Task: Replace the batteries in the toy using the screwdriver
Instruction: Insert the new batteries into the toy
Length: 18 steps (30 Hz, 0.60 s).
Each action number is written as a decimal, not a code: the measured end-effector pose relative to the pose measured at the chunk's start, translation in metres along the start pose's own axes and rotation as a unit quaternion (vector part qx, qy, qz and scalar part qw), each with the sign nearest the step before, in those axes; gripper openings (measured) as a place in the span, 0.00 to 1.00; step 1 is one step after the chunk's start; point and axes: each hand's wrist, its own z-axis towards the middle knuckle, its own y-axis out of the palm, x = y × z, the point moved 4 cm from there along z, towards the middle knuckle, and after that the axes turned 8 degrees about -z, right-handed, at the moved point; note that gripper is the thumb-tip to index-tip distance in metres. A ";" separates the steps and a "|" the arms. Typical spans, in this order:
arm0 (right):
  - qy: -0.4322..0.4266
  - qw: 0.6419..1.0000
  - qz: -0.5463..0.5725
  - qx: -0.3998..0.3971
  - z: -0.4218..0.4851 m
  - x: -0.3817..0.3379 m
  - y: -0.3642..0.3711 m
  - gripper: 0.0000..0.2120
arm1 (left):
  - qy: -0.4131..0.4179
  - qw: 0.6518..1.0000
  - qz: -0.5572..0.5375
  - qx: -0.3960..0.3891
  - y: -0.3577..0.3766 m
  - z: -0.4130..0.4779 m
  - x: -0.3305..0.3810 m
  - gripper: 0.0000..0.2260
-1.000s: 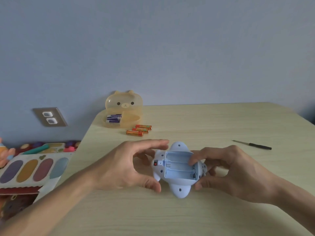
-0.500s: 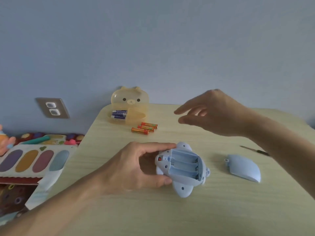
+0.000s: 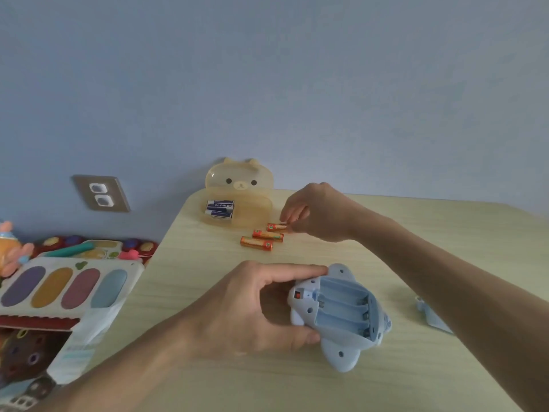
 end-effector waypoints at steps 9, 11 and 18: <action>0.028 0.994 -0.103 -0.025 -0.055 0.042 -0.016 0.08 | -0.008 1.000 0.008 -0.005 -0.001 0.002 0.001 0.33; 0.040 0.996 -0.079 -0.001 -0.069 0.048 -0.020 0.07 | -0.006 1.000 0.008 -0.006 -0.001 0.002 0.002 0.32; 0.004 0.987 0.101 0.124 -0.144 0.033 -0.051 0.20 | -0.001 1.000 0.006 0.003 0.001 0.002 0.001 0.32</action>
